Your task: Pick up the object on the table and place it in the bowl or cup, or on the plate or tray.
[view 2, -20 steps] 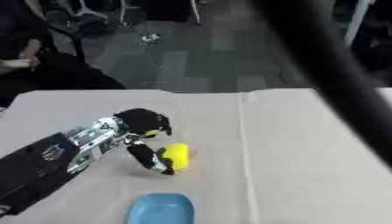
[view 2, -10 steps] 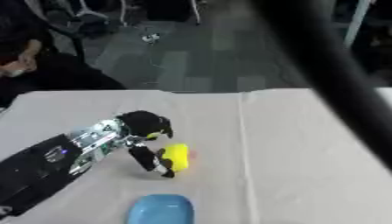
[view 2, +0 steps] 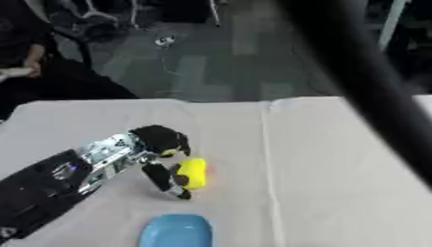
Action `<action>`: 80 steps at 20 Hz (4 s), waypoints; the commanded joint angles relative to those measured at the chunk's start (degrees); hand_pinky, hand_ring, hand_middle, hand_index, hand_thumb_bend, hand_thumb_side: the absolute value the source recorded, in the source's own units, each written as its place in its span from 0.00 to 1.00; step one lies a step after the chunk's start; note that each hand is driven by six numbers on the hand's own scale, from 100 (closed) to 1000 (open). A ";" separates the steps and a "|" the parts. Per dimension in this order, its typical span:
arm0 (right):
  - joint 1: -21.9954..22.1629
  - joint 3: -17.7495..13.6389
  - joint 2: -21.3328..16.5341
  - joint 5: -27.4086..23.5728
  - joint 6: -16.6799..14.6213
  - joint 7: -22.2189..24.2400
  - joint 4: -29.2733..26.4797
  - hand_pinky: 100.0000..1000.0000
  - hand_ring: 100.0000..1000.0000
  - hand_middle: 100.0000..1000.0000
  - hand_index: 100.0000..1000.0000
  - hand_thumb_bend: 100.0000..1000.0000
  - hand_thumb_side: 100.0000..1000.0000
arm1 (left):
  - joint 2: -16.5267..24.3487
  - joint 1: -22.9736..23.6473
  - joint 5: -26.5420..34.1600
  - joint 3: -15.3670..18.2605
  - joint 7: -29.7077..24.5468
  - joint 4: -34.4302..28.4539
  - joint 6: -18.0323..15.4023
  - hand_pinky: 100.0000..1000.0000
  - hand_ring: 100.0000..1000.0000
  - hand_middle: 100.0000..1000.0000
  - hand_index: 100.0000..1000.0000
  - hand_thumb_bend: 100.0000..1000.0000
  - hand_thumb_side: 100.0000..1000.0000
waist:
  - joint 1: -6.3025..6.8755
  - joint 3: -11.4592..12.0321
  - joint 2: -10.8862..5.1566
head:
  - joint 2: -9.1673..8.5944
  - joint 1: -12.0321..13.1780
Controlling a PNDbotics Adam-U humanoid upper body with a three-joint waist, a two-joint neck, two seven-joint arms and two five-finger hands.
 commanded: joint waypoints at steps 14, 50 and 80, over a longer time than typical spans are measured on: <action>-0.69 -0.57 -1.32 -0.69 -0.07 1.42 -0.78 0.29 0.50 0.55 0.25 0.00 1.00 | 0.08 0.38 3.63 -0.15 6.31 1.32 0.34 0.00 0.00 0.06 0.35 0.14 0.95 | -0.25 0.00 -0.48 | -0.59 1.32; 3.99 2.22 0.99 9.50 0.51 -3.34 -0.78 0.29 0.50 0.55 0.20 0.00 1.00 | 10.47 15.53 8.37 -2.06 9.95 -32.60 6.56 0.00 0.00 0.00 0.06 0.14 0.88 | -1.40 3.89 -1.93 | 0.08 -0.58; 3.86 2.29 0.91 9.37 0.39 -3.17 -0.78 0.29 0.50 0.55 0.20 0.00 1.00 | 9.83 19.42 6.18 -6.66 6.48 -32.60 6.32 0.18 0.30 0.34 0.45 0.11 0.98 | -1.44 3.52 -1.83 | -0.08 -0.41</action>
